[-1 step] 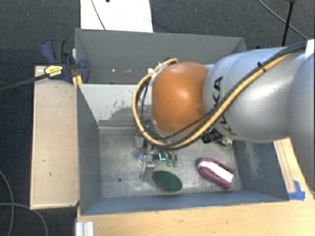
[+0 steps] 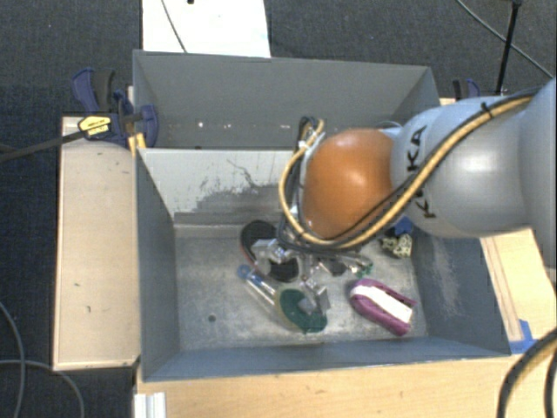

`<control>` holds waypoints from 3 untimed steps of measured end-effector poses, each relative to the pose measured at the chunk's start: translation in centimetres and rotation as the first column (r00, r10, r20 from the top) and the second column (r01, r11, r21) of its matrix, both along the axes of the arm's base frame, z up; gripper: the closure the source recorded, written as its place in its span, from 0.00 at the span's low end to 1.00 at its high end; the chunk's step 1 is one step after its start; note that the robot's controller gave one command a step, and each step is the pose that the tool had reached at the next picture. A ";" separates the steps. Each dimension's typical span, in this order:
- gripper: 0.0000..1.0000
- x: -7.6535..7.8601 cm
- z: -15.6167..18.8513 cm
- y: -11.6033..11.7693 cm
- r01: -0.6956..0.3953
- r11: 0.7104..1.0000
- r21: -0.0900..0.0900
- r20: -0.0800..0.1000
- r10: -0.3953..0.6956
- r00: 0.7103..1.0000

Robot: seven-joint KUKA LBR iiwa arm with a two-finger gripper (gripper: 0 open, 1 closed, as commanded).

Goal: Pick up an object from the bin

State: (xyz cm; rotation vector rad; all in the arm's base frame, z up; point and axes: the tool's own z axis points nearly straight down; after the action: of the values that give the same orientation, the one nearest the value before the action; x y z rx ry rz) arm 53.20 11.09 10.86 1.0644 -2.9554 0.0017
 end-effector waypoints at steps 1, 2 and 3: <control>0.00 4.7 -3.7 -2.6 -0.022 1.000 -0.002 0.002 0.022 1.000; 1.00 4.4 -3.8 -2.2 -0.016 1.000 0.003 0.000 0.016 1.000; 1.00 -2.2 0.3 -2.6 -0.172 0.985 0.002 0.001 0.172 0.985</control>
Offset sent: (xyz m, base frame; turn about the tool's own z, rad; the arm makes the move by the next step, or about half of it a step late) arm 0.0435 -0.0228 -0.0386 -0.0248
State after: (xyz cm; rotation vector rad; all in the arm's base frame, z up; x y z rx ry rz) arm 51.04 8.48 11.13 1.3168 -2.8536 -0.0014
